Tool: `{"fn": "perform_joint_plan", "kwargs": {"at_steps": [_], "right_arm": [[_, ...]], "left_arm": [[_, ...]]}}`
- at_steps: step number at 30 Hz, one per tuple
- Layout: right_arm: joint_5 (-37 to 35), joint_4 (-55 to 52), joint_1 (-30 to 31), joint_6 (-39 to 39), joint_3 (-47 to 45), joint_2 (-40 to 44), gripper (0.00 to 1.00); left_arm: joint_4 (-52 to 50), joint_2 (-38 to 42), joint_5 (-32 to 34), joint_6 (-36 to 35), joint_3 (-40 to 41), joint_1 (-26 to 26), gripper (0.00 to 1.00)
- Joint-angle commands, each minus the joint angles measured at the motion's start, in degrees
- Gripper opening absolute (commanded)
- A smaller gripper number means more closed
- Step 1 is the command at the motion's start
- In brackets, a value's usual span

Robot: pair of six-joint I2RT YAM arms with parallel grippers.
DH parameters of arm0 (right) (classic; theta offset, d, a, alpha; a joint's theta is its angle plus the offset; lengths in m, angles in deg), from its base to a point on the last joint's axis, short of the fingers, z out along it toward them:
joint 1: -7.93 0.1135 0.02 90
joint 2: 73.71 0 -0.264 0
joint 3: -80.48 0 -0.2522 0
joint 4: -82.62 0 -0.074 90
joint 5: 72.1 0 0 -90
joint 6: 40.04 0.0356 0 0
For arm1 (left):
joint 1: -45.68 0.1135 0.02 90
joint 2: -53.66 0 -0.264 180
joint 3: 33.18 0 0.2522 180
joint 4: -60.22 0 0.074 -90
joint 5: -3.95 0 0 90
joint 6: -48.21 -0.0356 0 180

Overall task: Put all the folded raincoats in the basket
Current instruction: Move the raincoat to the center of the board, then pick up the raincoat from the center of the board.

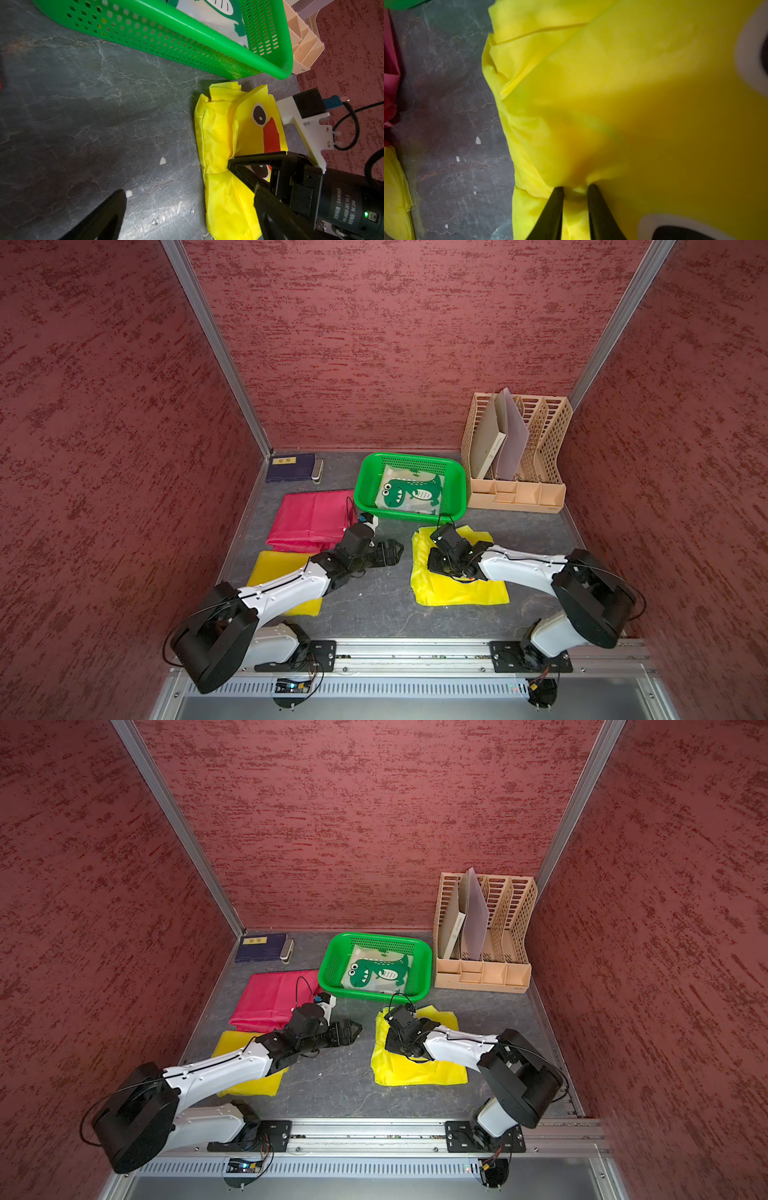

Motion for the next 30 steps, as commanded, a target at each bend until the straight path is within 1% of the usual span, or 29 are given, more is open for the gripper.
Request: {"fn": "perform_joint_plan", "kwargs": {"at_steps": [1, 4, 7, 11, 13, 17, 20, 23, 26, 30], "right_arm": [[0.1, -0.4, 3.4, 4.3, 2.2, -1.8, 0.26], [1.0, 1.1, 4.8, 4.3, 4.3, -1.9, 0.27], [-0.7, 0.0, 5.2, 3.6, 5.3, 2.1, 0.32], [-7.2, -10.6, 5.0, -1.3, 8.5, 11.2, 0.46], [-8.9, -15.7, 4.0, -3.8, 9.4, 14.8, 0.54], [-7.9, -23.8, -1.2, -7.2, 7.8, 21.6, 0.62], [-7.1, -27.4, -6.5, -10.0, 5.1, 26.1, 0.64], [-4.8, -28.9, -13.0, -12.7, 2.6, 29.1, 0.65], [-2.8, -29.0, -18.9, -15.5, 1.0, 30.3, 0.65], [0.1, -27.3, -25.9, -19.2, -1.0, 29.2, 0.65]], "left_arm": [[0.7, 1.6, -0.7, -0.1, 1.9, 0.0, 1.00], [1.0, 2.5, -0.7, 0.2, 3.2, 0.0, 1.00], [0.7, 3.3, -0.8, 0.7, 3.4, 0.0, 1.00], [1.2, 3.2, -1.4, 1.1, 3.0, -0.6, 1.00], [1.8, 2.4, -1.3, 1.2, 2.7, -1.5, 1.00], [3.4, -1.5, -1.7, 1.7, 0.8, -4.4, 1.00], [3.4, -5.6, -1.0, 2.1, -1.5, -7.0, 1.00], [6.3, -9.0, -1.7, 3.7, -1.8, -8.5, 1.00], [7.5, -11.3, -2.1, 5.2, -2.5, -9.2, 1.00], [6.7, -13.3, -1.8, 6.2, -3.6, -9.7, 1.00]]}}
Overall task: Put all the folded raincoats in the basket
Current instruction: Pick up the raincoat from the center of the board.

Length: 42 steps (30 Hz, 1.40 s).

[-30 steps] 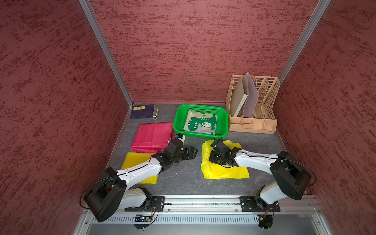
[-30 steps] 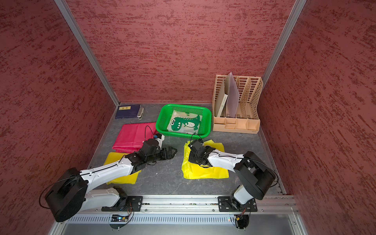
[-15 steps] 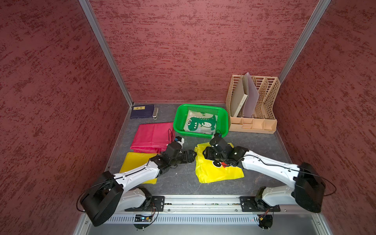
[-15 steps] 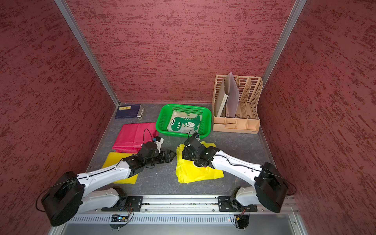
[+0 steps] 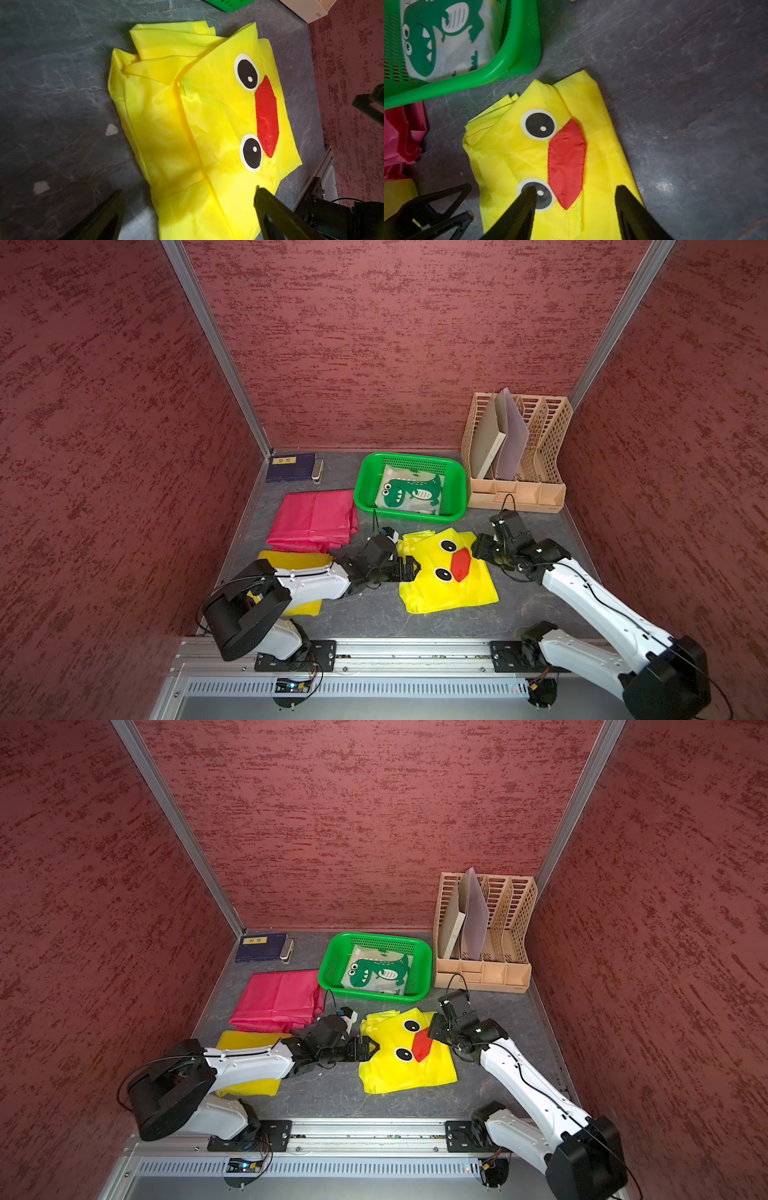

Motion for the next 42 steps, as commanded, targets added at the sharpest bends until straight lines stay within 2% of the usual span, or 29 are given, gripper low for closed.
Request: {"fn": "perform_joint_plan", "kwargs": {"at_steps": [1, 4, 11, 18, 25, 28, 33, 39, 42], "right_arm": [[4.7, 0.9, -5.3, -5.4, -2.0, -0.9, 0.65], [8.0, 4.5, -9.4, -7.6, -3.9, -3.5, 0.66], [15.3, 15.0, -13.6, -9.7, -7.5, -10.4, 0.65], [15.7, 18.9, -14.5, -11.1, -8.6, -13.8, 0.66], [14.0, 17.6, -15.0, -12.2, -7.7, -15.7, 0.68], [16.6, 17.1, -14.9, -11.7, -7.2, -17.1, 0.68], [18.0, 16.7, -15.0, -7.8, -10.1, -12.9, 0.69], [18.5, 13.2, -14.9, -6.9, -11.8, -7.7, 0.71], [19.8, 13.0, -14.8, -6.1, -13.3, -6.3, 0.76]], "left_arm": [[1.2, -1.2, -0.3, 1.6, -2.1, -0.5, 1.00], [-0.1, -2.2, -0.3, 1.6, -3.1, -0.7, 1.00], [-0.3, -4.2, -1.3, 2.1, -3.5, -0.9, 1.00], [-1.6, -3.7, -0.8, 2.2, -2.2, -0.9, 1.00], [-0.7, -5.3, -2.4, 2.2, -2.6, -0.9, 1.00], [-0.7, -6.4, -2.9, 2.4, -3.1, -0.9, 1.00], [1.1, -7.0, -2.8, 3.2, -3.0, -0.9, 1.00], [1.7, -8.5, -4.9, 3.0, -3.9, -0.9, 1.00], [0.5, -8.1, -4.5, 2.6, -3.4, -0.7, 1.00]]}}
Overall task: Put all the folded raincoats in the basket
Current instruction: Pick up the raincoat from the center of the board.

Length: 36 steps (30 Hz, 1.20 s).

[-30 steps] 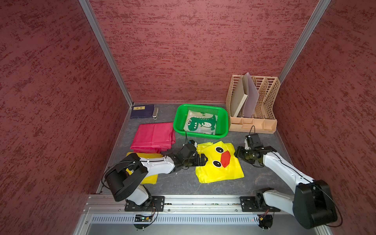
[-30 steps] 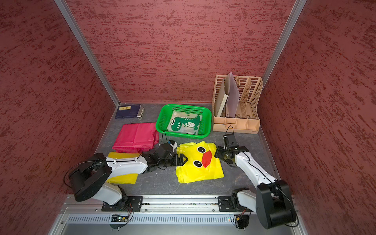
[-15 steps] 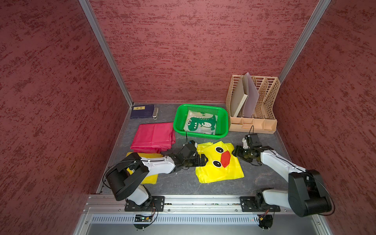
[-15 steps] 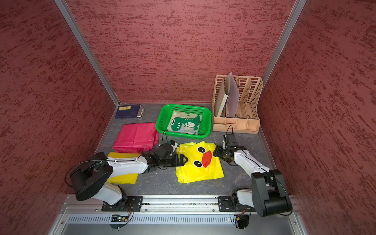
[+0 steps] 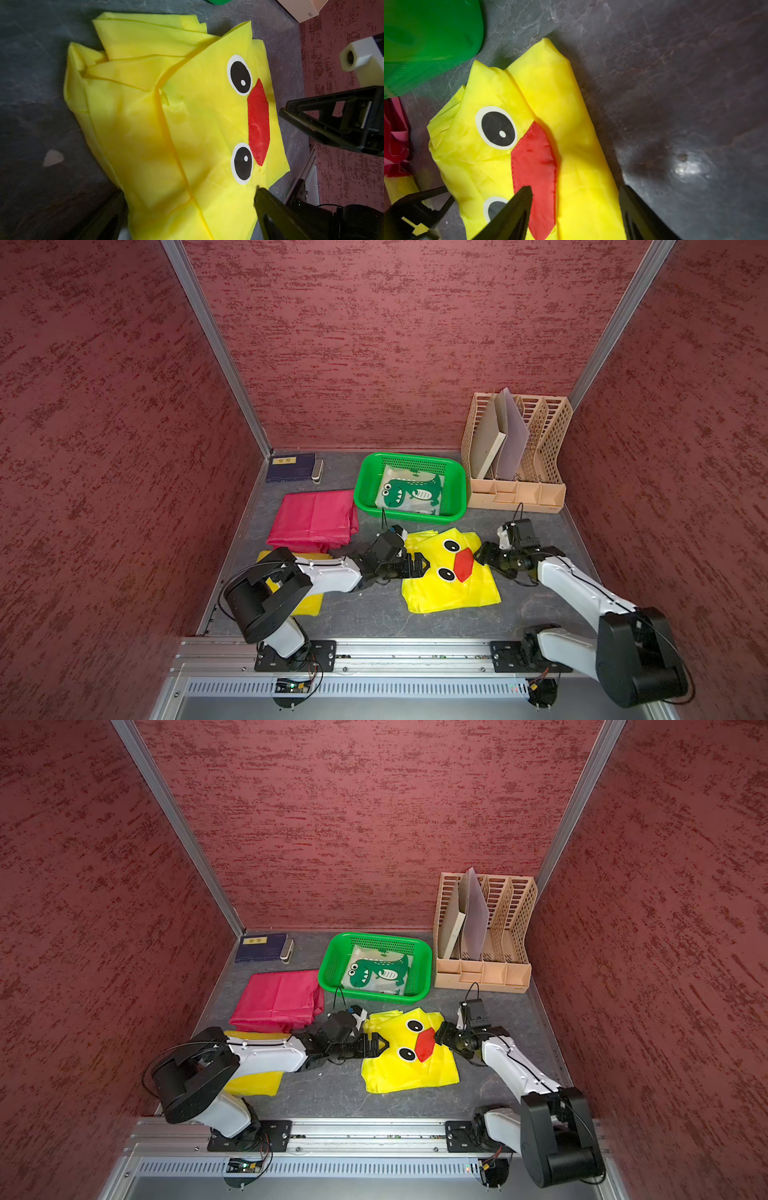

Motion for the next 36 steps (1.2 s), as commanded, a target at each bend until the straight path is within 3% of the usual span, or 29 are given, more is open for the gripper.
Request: {"fn": "perform_joint_plan", "kwargs": {"at_steps": [1, 8, 20, 24, 27, 31, 36], "right_arm": [[1.5, -2.1, -0.1, 1.3, -1.6, 1.6, 0.77], [1.4, -1.9, 2.4, 2.8, -2.8, 2.1, 0.80], [-0.4, 0.4, 16.6, 12.3, -4.5, 7.2, 0.81], [-8.1, -4.1, 16.7, 12.3, -3.7, 10.5, 0.85], [-9.5, -4.5, 16.4, 10.5, -1.7, 7.8, 0.86], [-5.6, 0.8, 16.4, 9.7, -0.3, 1.3, 0.87], [-5.1, 4.3, 16.4, 9.4, -0.5, -2.5, 0.87]], "left_arm": [[-4.0, -0.8, -0.5, 0.0, 0.9, 0.0, 1.00], [-8.3, 3.3, 1.3, -1.1, 3.6, 1.7, 1.00], [-11.5, 9.5, 1.3, -4.8, 4.2, 4.4, 1.00], [-12.7, 7.8, 0.7, -6.4, 1.6, 4.7, 1.00], [-10.6, 6.0, 0.0, -6.3, 1.4, 5.2, 1.00], [-9.6, 3.3, -0.7, -6.1, 0.0, 5.3, 1.00], [-7.5, 0.4, -2.5, -5.7, -1.0, 5.2, 0.93]]}}
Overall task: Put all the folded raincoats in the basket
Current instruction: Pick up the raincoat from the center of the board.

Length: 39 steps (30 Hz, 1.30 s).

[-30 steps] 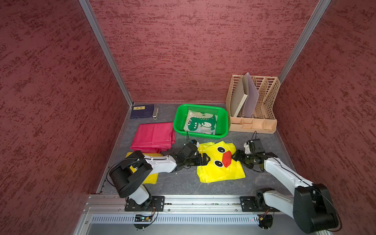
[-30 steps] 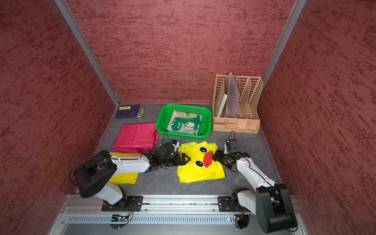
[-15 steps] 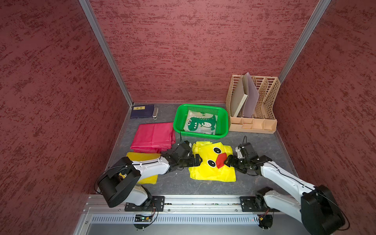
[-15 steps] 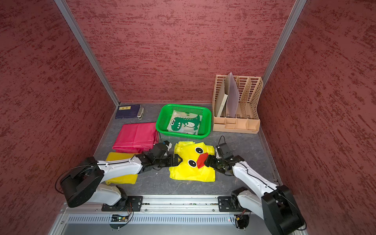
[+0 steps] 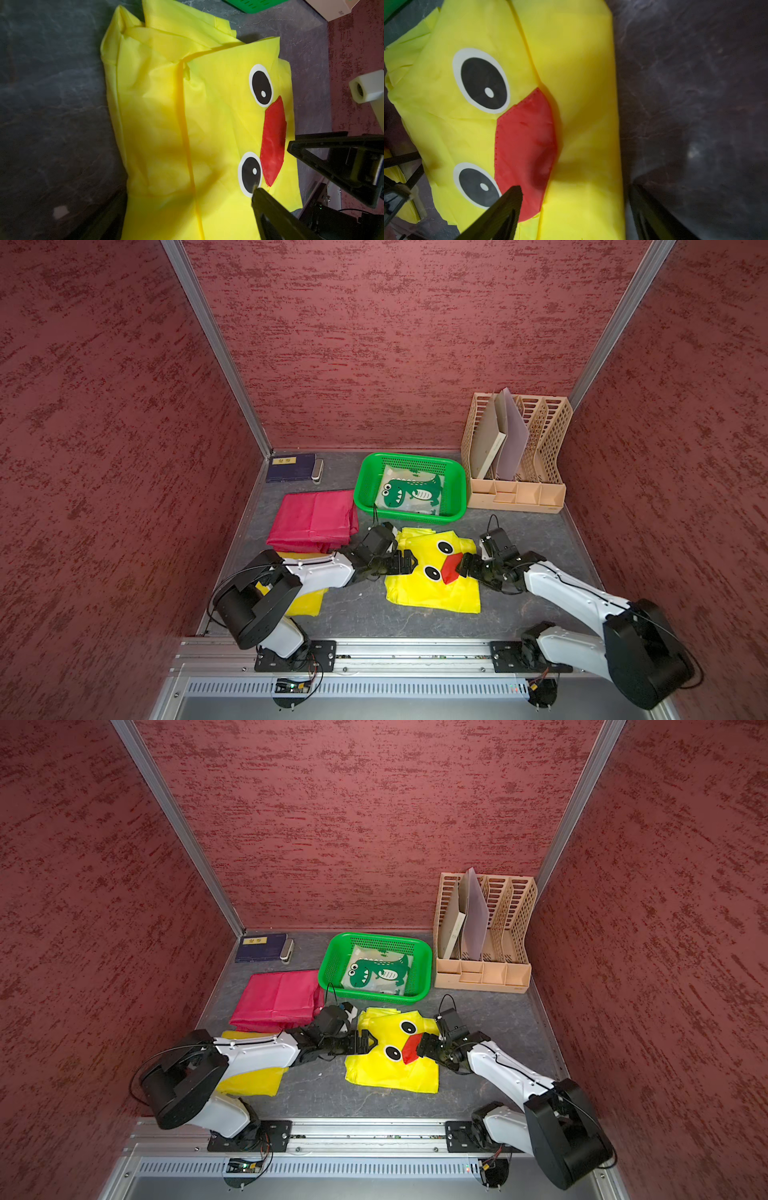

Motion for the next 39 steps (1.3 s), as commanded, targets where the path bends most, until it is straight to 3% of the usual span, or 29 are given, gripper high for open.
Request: {"fn": "perform_joint_plan", "kwargs": {"at_steps": [1, 10, 19, 24, 27, 35, 37, 39], "right_arm": [[-0.1, 2.7, 0.1, -1.1, 0.5, -0.7, 0.87], [-1.3, 2.7, 0.1, -0.8, -2.8, 0.3, 0.86], [-2.1, 4.5, 1.2, 0.0, -5.1, -1.3, 0.80], [-2.4, 5.0, 3.1, 1.4, -5.6, 1.1, 0.71], [-3.4, 4.0, 3.7, 2.4, -5.8, 4.0, 0.66], [-2.3, -0.8, 4.2, 1.9, -4.2, 10.3, 0.24], [-2.0, -1.5, 4.5, 2.0, -4.1, 11.8, 0.16], [-2.0, -2.0, 4.8, 2.3, -4.1, 12.9, 0.14]], "left_arm": [[0.0, -2.3, -2.0, -0.6, -0.8, 0.0, 0.92], [-3.3, -2.5, 0.0, -0.7, -0.7, -0.6, 0.83], [-2.3, -4.9, -1.1, -1.3, -0.8, -1.3, 0.68], [-3.5, -7.4, -1.6, -0.8, -3.9, -2.7, 0.58], [-5.9, -7.9, -1.5, -1.1, -6.2, -3.7, 0.46], [-10.6, -4.8, 3.3, -0.1, -7.6, -6.1, 0.38], [-10.4, -3.9, 3.4, -0.1, -7.4, -6.2, 0.30], [-11.2, -3.6, 3.2, -0.3, -8.4, -6.6, 0.11]]}}
